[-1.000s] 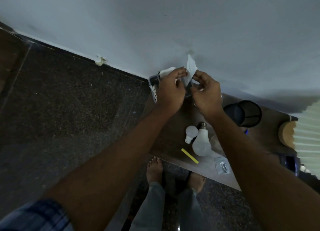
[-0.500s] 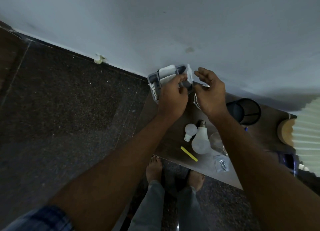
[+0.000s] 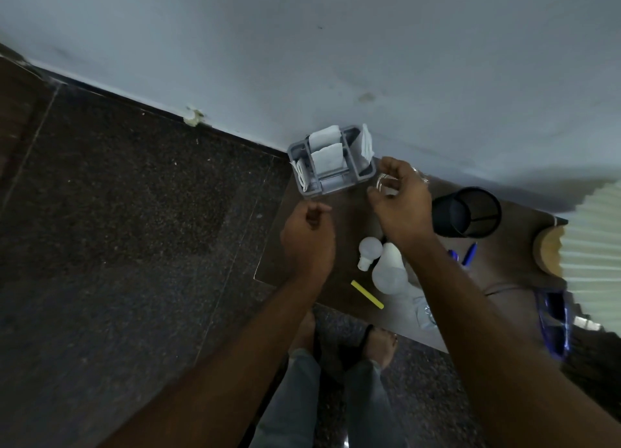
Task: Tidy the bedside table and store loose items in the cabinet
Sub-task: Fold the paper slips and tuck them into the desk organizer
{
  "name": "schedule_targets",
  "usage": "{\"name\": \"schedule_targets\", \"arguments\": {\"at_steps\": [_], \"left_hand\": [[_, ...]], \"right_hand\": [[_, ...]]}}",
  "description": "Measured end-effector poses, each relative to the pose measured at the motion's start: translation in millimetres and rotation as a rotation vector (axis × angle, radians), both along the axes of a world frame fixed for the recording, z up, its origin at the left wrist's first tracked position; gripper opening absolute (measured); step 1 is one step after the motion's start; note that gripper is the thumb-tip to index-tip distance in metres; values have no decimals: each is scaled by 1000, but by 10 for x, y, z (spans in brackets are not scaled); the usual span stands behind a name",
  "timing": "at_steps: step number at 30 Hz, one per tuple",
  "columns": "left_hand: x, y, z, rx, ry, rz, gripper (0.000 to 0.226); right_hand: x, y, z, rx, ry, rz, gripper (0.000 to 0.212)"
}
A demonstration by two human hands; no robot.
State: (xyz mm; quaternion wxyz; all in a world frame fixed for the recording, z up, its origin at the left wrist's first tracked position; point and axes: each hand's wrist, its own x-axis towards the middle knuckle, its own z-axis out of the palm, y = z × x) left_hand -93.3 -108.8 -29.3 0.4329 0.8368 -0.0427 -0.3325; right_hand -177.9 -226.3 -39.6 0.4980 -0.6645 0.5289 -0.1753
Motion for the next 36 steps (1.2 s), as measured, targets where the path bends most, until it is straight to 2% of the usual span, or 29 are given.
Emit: {"name": "schedule_targets", "arguments": {"at_steps": [3,4,8,10,14,20,26,36], "left_hand": [[67,89,-88,34,54,165,19],[103,101,-110,8,59,181,26],[246,67,-165,-110,136,123,68],[303,35,-191,-153,177,61,76],[375,-1,-247,-176,159,-57,71],[486,-12,-243,-160,123,-126,67],[653,-39,-191,-112,97,-254,65],[706,-67,-141,-116,48,-294,61]], "right_hand": [[65,-16,-63,57,47,35,58],[92,-26,-80,78,54,44,61],[158,-80,-156,98,48,73,75],[190,-88,-164,105,54,83,76],[237,-46,-177,103,50,77,63],[181,101,-243,161,39,-7,55],[154,396,-295,278,-2,-185,60],[229,561,-300,281,-73,-289,62]]}}
